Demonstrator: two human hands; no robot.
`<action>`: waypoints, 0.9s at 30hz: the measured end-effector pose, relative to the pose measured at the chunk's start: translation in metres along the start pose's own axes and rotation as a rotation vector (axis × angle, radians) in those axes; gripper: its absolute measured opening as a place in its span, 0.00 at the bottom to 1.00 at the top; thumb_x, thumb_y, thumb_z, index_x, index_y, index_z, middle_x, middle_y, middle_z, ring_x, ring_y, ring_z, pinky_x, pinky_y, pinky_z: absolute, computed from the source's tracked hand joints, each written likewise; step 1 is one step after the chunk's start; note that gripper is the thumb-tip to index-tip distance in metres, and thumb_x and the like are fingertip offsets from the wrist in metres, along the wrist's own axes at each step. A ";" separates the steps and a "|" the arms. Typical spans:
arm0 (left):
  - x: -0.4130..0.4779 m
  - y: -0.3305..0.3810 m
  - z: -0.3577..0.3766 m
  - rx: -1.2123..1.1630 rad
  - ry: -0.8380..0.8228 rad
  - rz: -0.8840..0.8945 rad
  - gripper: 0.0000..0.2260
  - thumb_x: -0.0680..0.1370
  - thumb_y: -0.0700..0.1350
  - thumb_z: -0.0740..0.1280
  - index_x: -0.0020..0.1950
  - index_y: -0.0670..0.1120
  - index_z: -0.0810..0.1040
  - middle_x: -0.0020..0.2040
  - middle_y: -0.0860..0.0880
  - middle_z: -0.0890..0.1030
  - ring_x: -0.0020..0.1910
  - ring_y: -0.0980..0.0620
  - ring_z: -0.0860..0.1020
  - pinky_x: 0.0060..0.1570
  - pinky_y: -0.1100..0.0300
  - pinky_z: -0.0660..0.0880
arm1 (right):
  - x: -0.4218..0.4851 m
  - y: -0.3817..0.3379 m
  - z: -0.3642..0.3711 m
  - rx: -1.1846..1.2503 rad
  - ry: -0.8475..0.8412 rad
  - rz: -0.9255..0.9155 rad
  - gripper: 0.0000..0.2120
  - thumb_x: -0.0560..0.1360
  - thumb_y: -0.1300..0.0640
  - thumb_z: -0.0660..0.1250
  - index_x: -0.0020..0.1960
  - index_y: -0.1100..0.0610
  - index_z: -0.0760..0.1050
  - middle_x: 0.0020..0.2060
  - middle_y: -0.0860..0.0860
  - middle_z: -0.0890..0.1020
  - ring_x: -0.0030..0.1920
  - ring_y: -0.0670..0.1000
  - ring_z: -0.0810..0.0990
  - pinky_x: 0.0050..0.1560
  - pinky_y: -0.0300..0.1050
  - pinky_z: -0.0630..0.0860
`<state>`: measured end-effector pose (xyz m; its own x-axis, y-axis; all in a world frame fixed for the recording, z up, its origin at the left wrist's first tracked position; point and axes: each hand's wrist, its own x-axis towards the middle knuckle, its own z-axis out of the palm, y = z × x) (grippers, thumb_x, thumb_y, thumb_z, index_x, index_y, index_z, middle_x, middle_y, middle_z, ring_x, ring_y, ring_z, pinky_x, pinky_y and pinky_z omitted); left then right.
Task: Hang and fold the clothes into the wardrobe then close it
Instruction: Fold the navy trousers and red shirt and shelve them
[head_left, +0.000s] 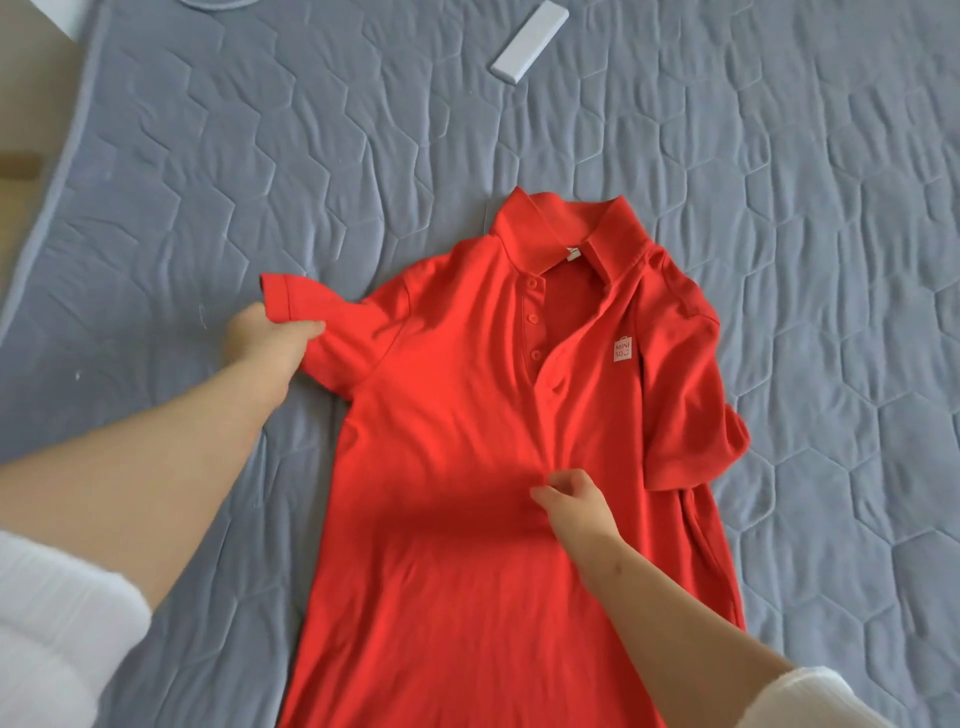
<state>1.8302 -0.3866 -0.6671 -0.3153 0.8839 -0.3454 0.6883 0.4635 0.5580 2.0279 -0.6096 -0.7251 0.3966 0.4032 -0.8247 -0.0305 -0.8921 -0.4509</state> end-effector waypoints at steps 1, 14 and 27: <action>-0.003 0.002 -0.001 0.228 0.076 0.162 0.18 0.72 0.44 0.71 0.56 0.35 0.74 0.53 0.32 0.79 0.52 0.36 0.77 0.50 0.48 0.73 | -0.001 0.001 -0.001 -0.015 0.008 -0.015 0.09 0.73 0.55 0.65 0.52 0.51 0.71 0.55 0.55 0.77 0.55 0.56 0.76 0.54 0.48 0.72; -0.086 0.048 0.089 0.518 -0.732 0.306 0.40 0.75 0.61 0.62 0.75 0.57 0.38 0.77 0.52 0.51 0.70 0.45 0.63 0.60 0.51 0.69 | -0.019 -0.003 -0.073 -0.359 0.543 -0.343 0.24 0.73 0.60 0.61 0.69 0.51 0.66 0.68 0.54 0.66 0.66 0.57 0.65 0.64 0.51 0.62; -0.136 0.010 0.113 0.886 -0.410 0.566 0.33 0.75 0.63 0.59 0.75 0.61 0.46 0.77 0.52 0.41 0.76 0.44 0.43 0.71 0.44 0.47 | 0.023 0.001 -0.143 -0.620 0.510 -0.481 0.15 0.79 0.50 0.58 0.63 0.53 0.72 0.64 0.53 0.73 0.67 0.57 0.66 0.64 0.53 0.62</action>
<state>1.9532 -0.5090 -0.6999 0.3148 0.7904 -0.5255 0.9366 -0.3485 0.0370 2.1685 -0.6300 -0.6958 0.5983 0.7503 -0.2813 0.6783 -0.6611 -0.3207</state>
